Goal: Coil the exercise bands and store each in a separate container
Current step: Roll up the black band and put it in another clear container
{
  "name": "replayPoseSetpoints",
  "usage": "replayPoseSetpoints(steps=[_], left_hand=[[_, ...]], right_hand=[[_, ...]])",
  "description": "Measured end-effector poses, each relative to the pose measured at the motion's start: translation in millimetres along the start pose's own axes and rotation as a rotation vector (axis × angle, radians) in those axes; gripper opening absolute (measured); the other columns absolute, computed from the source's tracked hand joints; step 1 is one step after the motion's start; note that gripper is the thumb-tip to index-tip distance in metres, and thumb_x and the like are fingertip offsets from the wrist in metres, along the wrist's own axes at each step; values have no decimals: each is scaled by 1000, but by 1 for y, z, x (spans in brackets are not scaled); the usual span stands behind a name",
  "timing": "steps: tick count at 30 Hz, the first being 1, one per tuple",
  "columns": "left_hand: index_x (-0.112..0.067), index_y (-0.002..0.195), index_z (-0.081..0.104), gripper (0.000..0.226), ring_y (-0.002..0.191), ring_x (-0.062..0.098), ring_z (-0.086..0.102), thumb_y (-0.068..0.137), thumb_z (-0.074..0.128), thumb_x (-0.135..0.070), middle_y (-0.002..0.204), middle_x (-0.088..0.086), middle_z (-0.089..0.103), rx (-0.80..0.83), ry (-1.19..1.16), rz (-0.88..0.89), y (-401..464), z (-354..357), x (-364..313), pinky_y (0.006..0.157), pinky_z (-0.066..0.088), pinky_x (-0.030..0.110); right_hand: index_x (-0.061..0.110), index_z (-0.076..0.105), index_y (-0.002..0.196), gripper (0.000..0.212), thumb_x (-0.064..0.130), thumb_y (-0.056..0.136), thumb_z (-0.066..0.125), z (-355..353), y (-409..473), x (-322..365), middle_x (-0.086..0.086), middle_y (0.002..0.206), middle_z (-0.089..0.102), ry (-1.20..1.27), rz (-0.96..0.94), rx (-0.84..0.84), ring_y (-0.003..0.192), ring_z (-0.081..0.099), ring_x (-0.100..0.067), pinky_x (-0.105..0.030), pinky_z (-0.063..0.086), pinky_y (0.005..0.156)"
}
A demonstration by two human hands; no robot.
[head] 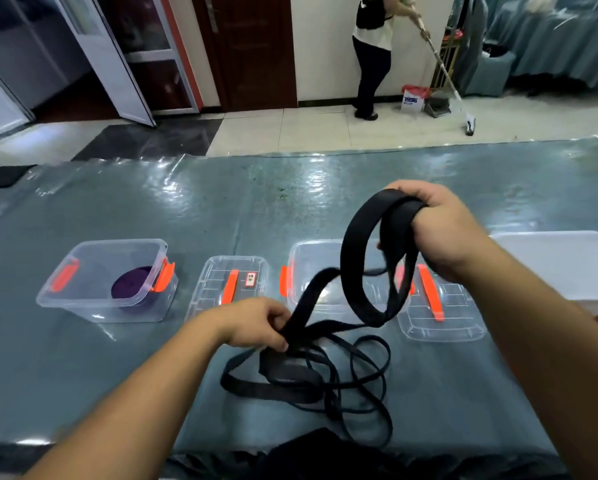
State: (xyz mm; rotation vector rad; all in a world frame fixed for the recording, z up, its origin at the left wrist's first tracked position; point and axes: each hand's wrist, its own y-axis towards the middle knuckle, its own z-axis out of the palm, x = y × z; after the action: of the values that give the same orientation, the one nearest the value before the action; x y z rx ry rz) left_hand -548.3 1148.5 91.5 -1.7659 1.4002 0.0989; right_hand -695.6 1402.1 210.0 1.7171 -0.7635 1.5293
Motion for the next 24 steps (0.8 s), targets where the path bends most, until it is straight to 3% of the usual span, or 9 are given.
replayPoseSetpoints(steps=[2,3,6,8,10,15,19,21,24], left_hand=[[-33,117,69,39,106,12,68,81,84,-25,112,-13,72,14,-77,-1,2,4,1,99,54,30],[-31,122,68,45,111,14,69,81,84,-24,118,-10,72,-18,-138,17,2,3,0,104,53,32],[-28,120,69,45,107,15,72,75,77,-24,116,-4,75,-113,-504,141,-4,0,-12,101,56,34],[-28,126,69,49,115,16,70,78,71,-23,126,-1,73,-27,-749,214,-8,-2,-21,100,56,35],[-33,130,68,45,124,18,66,86,69,-21,136,-3,69,40,-814,263,-8,0,-31,105,53,37],[-15,126,65,35,117,15,69,92,71,-7,125,1,74,-65,-732,277,-3,2,-44,105,52,30],[-2,129,54,36,106,20,74,96,67,-5,110,7,78,-40,-756,220,-2,-1,-51,85,60,32],[-6,127,55,31,100,24,76,98,65,-6,101,11,76,-88,-790,208,-3,-11,-53,83,62,40],[-9,111,58,19,80,22,76,97,60,4,92,17,68,-332,-894,190,-3,-39,-54,72,62,40]], right_hand=[[10,69,76,36,-16,78,45,8,-2,-2,-2,57,56,39,7,-5,51,52,-13,-22,46,51],[12,71,75,32,-10,73,47,13,-2,-3,-1,57,57,62,22,-6,50,52,-11,-21,45,48],[15,75,72,34,-2,66,46,25,-4,-15,-2,58,59,73,54,-23,51,52,-12,-21,45,48],[13,75,76,36,0,65,44,31,-1,-25,-6,61,56,31,85,-56,56,49,-18,-25,44,51],[17,76,78,39,3,65,42,34,3,-30,-6,62,55,12,124,-111,56,45,-18,-28,44,51],[21,73,65,39,0,70,40,35,8,-26,2,50,49,137,162,-217,43,38,-13,-24,40,44],[20,73,64,52,-10,88,37,32,9,-27,3,49,47,185,171,-235,42,36,-12,-23,41,43],[16,73,74,44,-8,92,41,27,11,-32,2,52,46,160,187,-230,44,38,-12,-22,43,44],[4,72,88,13,-1,88,59,8,11,-48,-2,64,47,25,241,-108,52,40,-15,-26,45,52]])
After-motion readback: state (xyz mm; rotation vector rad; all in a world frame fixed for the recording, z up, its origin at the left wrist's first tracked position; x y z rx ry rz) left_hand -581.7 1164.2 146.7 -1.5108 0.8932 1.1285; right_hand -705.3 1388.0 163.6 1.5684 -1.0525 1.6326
